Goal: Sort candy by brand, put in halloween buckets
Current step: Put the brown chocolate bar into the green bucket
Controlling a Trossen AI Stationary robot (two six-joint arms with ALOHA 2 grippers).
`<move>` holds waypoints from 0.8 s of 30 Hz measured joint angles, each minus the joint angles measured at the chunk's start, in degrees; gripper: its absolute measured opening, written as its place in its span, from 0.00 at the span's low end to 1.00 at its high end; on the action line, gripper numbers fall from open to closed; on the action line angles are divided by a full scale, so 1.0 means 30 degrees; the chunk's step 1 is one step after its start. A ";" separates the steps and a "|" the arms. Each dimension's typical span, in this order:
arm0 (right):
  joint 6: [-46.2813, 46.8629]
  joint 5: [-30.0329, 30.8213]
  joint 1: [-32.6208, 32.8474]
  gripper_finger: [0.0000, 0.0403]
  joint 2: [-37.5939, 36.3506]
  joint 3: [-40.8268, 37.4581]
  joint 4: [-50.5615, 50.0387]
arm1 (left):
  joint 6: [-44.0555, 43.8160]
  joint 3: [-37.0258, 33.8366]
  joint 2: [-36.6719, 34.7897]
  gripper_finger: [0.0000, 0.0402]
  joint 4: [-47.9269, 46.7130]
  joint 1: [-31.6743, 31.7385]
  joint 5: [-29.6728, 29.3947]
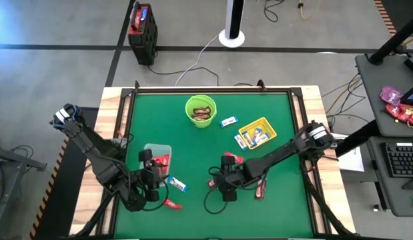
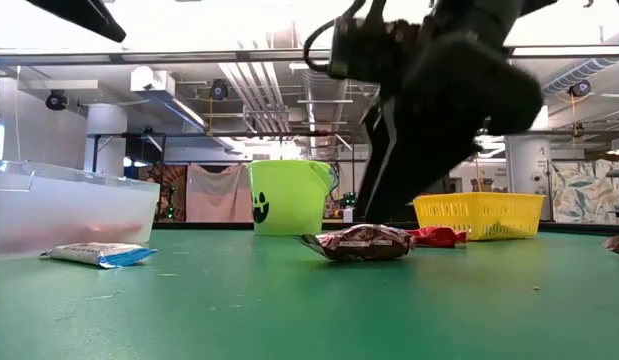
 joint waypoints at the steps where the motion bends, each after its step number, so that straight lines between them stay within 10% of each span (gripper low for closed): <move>1: 0.0105 0.0047 -0.0043 0.61 0.0188 0.0007 0.0002 | 0.0000 -0.0038 0.0000 0.40 0.0061 -0.0004 -0.0009; 9: 0.0409 0.0077 -0.0205 0.53 0.0565 -0.0007 -0.0064 | 0.0000 -0.0234 0.0221 0.40 0.0303 -0.0007 -0.0024; 24: -0.0096 -0.1498 -0.0537 0.04 0.0622 0.0231 0.0108 | 0.0000 -0.0318 0.1056 0.40 0.0361 -0.0007 -0.0658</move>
